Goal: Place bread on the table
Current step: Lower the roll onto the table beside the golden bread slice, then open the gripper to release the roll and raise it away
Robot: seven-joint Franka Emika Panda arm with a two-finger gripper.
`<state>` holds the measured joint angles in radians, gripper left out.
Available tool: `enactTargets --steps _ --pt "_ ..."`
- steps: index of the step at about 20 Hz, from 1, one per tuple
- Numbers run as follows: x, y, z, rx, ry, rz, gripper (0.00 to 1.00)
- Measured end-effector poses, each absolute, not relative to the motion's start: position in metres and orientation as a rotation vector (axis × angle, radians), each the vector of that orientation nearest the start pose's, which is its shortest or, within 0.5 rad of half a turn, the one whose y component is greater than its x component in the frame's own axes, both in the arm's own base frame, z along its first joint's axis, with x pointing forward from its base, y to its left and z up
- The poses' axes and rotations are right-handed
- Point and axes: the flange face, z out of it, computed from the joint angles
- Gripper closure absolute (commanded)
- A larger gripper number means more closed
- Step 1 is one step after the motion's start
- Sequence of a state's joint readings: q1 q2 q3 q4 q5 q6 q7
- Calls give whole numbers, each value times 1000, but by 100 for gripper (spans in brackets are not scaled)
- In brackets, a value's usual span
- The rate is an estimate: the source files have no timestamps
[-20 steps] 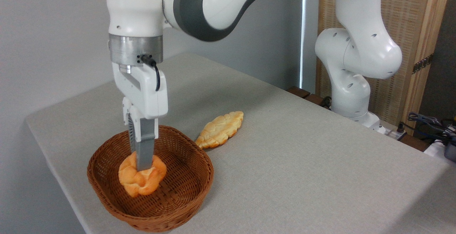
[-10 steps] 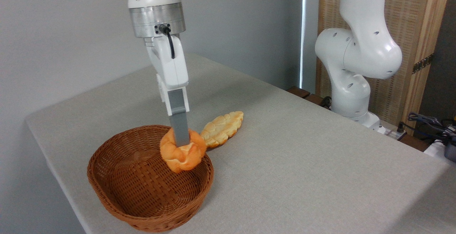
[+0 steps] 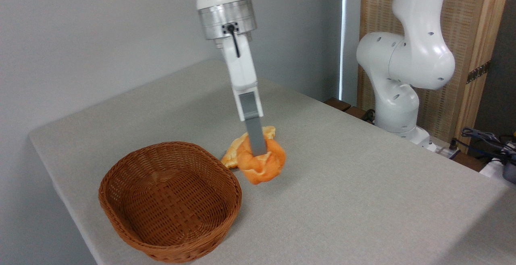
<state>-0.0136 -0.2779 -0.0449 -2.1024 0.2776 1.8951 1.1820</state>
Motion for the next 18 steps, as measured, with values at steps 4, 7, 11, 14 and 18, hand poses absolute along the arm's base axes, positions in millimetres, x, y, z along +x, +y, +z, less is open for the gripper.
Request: enactTargets --steps 4,7,11,14,18 --pt "458 -12 535 -2206 1864 222 74" --pt "454 -21 529 -2187 1896 247 67" --pt "452 -29 521 -2168 1926 266 50" --pt "452 -29 520 -2156 1927 278 45" --pt "451 -29 517 -2159 1930 292 31"
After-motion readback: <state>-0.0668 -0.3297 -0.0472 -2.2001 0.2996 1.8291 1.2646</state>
